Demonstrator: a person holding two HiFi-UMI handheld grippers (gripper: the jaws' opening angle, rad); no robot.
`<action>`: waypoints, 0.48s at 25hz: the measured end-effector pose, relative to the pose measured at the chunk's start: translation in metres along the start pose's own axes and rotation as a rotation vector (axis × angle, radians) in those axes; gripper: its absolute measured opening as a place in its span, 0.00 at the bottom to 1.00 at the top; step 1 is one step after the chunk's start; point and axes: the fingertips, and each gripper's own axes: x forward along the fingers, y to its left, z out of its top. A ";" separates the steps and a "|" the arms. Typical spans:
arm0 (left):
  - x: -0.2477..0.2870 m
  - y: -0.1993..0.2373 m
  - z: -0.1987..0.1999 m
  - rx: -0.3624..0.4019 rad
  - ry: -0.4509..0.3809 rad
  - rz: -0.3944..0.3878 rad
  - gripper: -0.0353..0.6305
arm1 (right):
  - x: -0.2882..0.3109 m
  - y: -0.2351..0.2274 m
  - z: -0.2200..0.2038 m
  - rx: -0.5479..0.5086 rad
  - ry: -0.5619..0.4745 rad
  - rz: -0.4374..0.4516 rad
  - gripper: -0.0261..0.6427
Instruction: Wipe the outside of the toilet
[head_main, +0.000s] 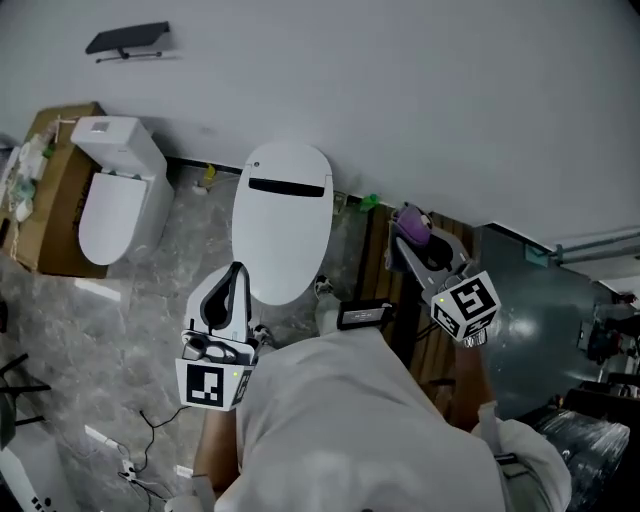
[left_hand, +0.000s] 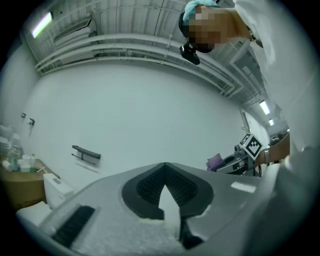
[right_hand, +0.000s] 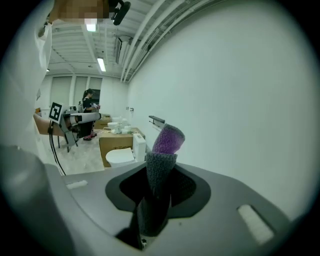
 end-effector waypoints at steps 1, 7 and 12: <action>0.008 0.002 -0.001 -0.001 -0.007 0.049 0.06 | 0.014 -0.014 -0.001 -0.025 0.011 0.036 0.19; 0.060 0.002 -0.024 -0.008 0.002 0.279 0.06 | 0.102 -0.092 -0.022 -0.214 0.107 0.268 0.19; 0.095 -0.015 -0.054 -0.014 0.046 0.418 0.06 | 0.172 -0.145 -0.062 -0.320 0.196 0.408 0.19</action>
